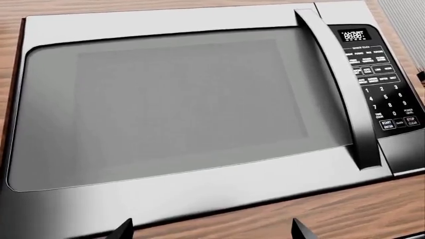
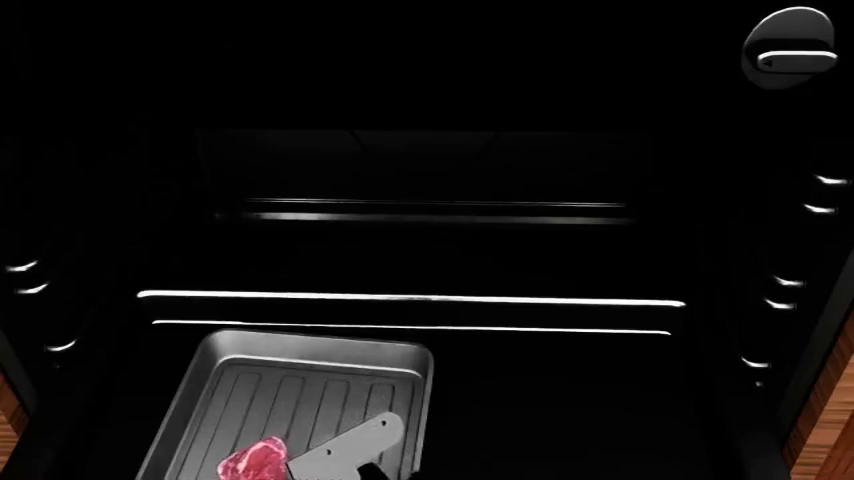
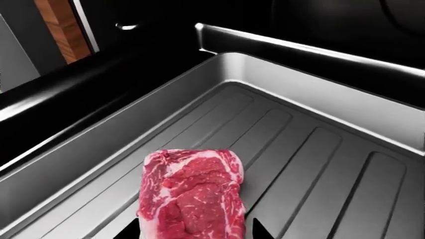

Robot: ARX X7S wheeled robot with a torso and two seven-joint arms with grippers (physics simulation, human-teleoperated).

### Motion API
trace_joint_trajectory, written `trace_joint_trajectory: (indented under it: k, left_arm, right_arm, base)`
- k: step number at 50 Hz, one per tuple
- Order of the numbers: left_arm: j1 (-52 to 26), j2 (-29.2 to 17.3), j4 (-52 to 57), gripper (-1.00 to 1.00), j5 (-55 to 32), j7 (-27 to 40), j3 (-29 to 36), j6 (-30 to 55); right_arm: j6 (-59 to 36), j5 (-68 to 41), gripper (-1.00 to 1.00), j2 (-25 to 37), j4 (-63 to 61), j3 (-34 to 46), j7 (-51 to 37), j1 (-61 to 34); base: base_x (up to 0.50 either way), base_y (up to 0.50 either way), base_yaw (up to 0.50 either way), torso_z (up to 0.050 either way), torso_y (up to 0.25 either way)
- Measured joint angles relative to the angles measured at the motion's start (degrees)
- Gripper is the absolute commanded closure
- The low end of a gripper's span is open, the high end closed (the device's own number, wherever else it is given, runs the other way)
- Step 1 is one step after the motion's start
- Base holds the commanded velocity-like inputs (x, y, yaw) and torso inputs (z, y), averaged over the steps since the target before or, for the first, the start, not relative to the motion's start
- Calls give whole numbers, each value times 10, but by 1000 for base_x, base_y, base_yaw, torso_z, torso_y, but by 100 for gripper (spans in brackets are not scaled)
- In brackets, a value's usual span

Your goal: Pick the steak from the oven and place it on the plate on the counter.

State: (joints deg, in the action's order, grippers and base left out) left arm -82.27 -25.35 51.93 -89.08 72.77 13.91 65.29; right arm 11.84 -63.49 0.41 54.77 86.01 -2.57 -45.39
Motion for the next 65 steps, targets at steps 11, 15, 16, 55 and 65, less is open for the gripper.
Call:
trace_joint_trajectory:
  k: [11, 15, 16, 55, 65]
  left_arm:
    - [-4, 0, 0, -100, -4, 6, 4, -4]
    - [-6, 0, 0, -100, -6, 8, 6, -5]
    - [-6, 0, 0, -100, -7, 8, 6, -6]
    - [-12, -2, 3, -100, -18, 24, 18, -21]
    - [-9, 0, 4, -100, -14, 24, 22, -25]
  right_arm:
    - [-2, 0, 100, 33, -80, 10, -35, -15]
    - [-5, 3, 100, 54, -132, 12, -59, -23]
    - [-6, 4, 100, 60, -147, 13, -66, -26]
    - [-64, 42, 100, 282, -776, -41, -391, -184]
    - [-89, 28, 100, 316, -868, -85, -458, -255]
  base:
    - [0, 0, 0, 0, 0]
    - [0, 0, 0, 0, 0]
    - [0, 0, 0, 0, 0]
    - [0, 0, 0, 0, 1]
    - [0, 0, 0, 0, 0]
